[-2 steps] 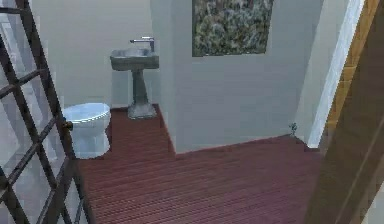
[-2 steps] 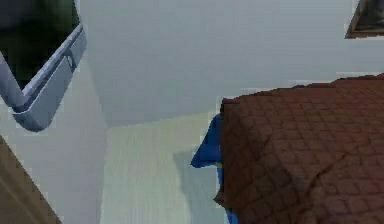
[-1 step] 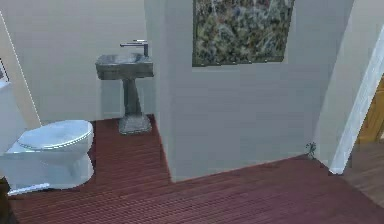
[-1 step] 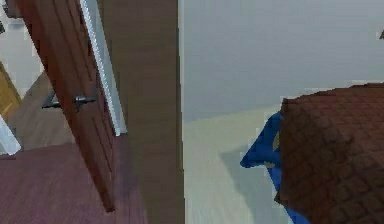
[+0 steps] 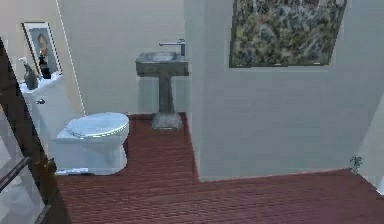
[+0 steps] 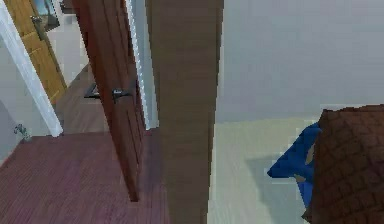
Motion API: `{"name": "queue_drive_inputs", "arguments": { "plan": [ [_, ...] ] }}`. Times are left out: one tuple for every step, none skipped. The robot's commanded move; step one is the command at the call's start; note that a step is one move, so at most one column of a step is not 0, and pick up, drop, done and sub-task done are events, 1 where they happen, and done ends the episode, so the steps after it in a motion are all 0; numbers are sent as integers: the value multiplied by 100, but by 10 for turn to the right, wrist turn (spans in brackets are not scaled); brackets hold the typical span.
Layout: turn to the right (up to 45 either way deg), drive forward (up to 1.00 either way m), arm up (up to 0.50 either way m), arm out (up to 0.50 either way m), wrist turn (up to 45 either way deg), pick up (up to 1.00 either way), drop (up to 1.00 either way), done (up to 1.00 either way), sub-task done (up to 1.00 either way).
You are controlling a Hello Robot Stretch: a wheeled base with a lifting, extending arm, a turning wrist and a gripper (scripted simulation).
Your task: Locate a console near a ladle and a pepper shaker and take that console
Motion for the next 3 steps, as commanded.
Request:
{"name": "queue_drive_inputs", "arguments": {
  "plan": [
    [0, 15, 0, 0, 0, 0, 0, 0, 0],
    [450, 0, 0, 0, 0, 0, 0, 0, 0],
    [0, 100, 0, 0, 0, 0, 0, 0, 0]
  ]
}}
